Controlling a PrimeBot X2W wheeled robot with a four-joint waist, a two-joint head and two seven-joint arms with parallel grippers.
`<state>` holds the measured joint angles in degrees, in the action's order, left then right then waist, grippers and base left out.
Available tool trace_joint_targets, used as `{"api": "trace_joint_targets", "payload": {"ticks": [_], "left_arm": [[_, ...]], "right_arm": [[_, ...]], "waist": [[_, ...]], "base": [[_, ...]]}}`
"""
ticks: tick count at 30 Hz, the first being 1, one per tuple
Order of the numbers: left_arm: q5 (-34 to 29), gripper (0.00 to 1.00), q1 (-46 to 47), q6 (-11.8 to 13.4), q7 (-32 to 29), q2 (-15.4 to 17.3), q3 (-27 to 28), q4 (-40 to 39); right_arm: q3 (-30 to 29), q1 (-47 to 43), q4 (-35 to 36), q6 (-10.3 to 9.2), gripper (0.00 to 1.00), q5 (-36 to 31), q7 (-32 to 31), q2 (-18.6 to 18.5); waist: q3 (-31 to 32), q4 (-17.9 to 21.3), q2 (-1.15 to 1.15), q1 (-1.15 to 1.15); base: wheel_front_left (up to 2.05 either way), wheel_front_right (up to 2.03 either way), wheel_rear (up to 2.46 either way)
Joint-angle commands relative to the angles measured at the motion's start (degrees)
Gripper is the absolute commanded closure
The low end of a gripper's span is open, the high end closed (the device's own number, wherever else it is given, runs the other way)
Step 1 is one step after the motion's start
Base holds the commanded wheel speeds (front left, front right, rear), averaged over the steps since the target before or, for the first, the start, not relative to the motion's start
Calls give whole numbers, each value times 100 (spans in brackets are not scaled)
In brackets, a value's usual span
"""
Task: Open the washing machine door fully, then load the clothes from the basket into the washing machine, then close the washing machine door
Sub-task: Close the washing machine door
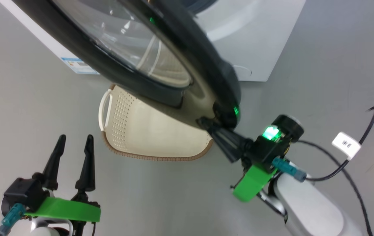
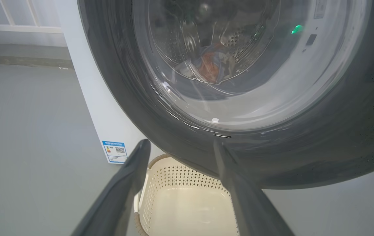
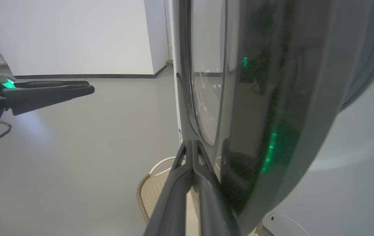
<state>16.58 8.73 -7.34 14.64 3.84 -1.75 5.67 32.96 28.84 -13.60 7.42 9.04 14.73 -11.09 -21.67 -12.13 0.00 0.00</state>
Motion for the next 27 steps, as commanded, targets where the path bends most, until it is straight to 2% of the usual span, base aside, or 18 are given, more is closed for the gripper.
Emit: {"api": "trace_joint_targets", "payload": {"ticks": [1,13,27], "left_arm": [[77,0,151,-14,36,109,162,-127],[333,0,443,-14,36,114,-96,-201],[498,0,931,-14,36,118,-365,-211]], "right_arm": [[-86,117,114,7,100,-86,27,109],[-1285,844,-79,7,100,-705,27,208],[-1964,2142,-648,7,100,-1100,27,449]], "waist": [[-124,-24,0,0],[-609,-82,0,0],[-1201,-239,0,0]], "base": [[0,0,0],[0,0,0],[0,0,0]]}}
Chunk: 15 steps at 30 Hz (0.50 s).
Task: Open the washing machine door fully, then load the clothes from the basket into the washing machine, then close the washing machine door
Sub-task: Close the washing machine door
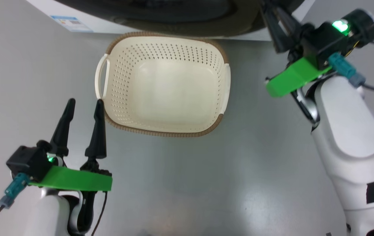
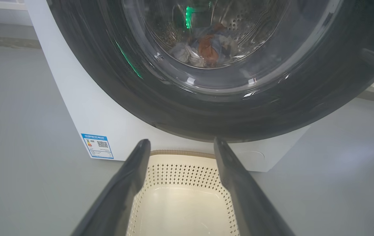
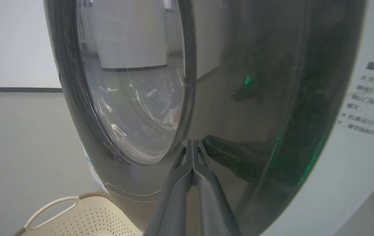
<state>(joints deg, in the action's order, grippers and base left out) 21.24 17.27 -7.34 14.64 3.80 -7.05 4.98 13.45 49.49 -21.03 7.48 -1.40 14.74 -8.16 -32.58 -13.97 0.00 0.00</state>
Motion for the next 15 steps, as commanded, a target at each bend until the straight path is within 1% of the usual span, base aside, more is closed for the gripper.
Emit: {"api": "trace_joint_targets", "payload": {"ticks": [1,8,11,15], "left_arm": [[40,0,105,-14,36,116,158,-144],[85,0,258,-14,36,100,62,-145],[113,0,290,-14,36,112,-20,-131],[125,0,324,-14,36,117,-72,-127]], "right_arm": [[-68,161,56,1,100,-92,26,157],[-416,613,-77,1,100,-284,26,168],[-667,797,-84,1,100,-291,26,224],[-839,1011,-139,1,100,-361,26,253]], "waist": [[-149,-63,0,0],[-338,-95,0,0],[-386,-97,0,0],[-432,-96,0,0]], "base": [[0,0,0],[0,0,0],[0,0,0],[0,0,0]]}}
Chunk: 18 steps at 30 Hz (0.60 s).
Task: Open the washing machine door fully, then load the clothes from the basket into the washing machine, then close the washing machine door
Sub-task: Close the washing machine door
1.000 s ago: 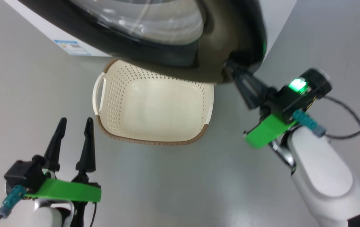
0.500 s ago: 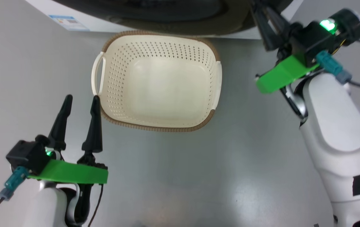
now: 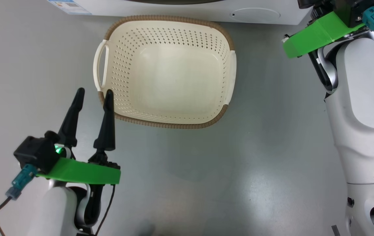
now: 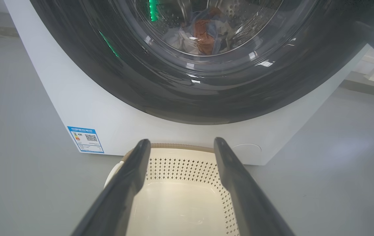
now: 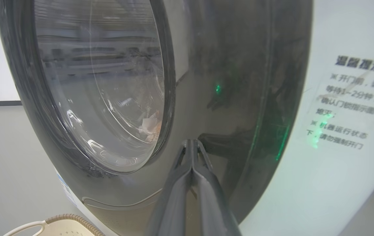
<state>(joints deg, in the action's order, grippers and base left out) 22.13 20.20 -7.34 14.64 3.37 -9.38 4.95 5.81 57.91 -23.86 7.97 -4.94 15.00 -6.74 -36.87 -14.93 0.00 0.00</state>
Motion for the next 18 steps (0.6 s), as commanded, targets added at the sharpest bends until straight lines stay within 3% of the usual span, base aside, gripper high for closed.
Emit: {"api": "trace_joint_targets", "payload": {"ticks": [1,8,18], "left_arm": [[38,0,37,-14,36,164,145,-119],[20,0,0,-14,36,169,149,-90],[-31,0,-158,-14,36,195,282,-83]], "right_arm": [[-109,203,131,-48,100,-19,0,118],[-134,151,132,-48,100,-48,0,168],[323,-776,295,-48,100,313,0,168]], "waist": [[-3,1,0,0],[98,47,0,0],[541,254,0,0]], "base": [[0,0,0],[0,0,0],[0,0,0]]}}
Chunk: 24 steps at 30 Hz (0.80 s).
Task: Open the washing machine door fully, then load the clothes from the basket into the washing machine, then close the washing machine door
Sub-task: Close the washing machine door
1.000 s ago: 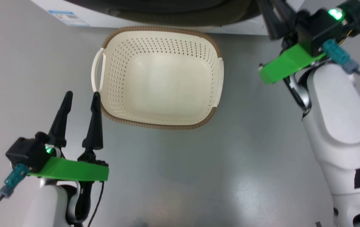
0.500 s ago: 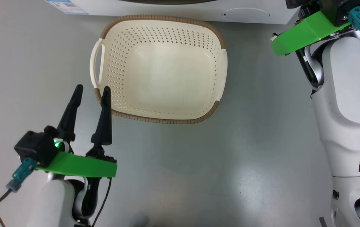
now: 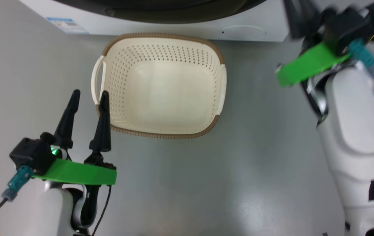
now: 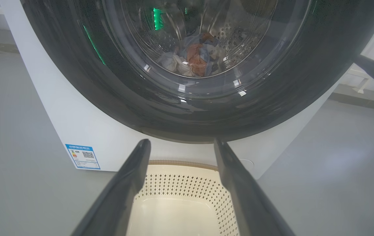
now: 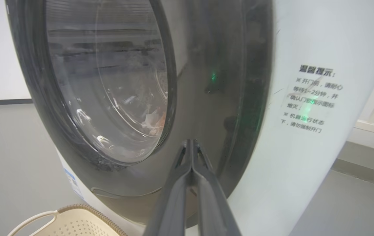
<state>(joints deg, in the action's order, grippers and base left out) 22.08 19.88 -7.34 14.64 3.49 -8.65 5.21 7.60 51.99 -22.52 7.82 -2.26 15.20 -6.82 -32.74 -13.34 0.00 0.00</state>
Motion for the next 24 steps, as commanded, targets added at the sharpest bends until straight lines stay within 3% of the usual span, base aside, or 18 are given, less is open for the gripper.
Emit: {"api": "trace_joint_targets", "payload": {"ticks": [1,21,22,23,24], "left_arm": [[-34,0,-148,-14,36,195,222,-117],[-226,0,-582,-14,36,318,591,-25],[-246,0,-600,-14,36,318,605,-9],[-269,0,-615,-14,36,325,610,-3],[-314,0,-634,-14,36,343,611,6]], "right_arm": [[181,-316,177,-33,100,78,-20,182],[53,-2297,525,-33,100,447,-20,368],[48,-2352,524,-33,96,462,-20,372],[47,-2406,523,-33,69,475,-20,375],[49,-2464,522,-33,55,490,-20,378]], "waist": [[176,129,0,0],[1027,949,0,0],[1077,978,0,0],[1127,1006,0,0],[1178,1033,0,0]], "base": [[0,0,0],[0,0,0],[0,0,0],[0,0,0],[0,0,0]]}}
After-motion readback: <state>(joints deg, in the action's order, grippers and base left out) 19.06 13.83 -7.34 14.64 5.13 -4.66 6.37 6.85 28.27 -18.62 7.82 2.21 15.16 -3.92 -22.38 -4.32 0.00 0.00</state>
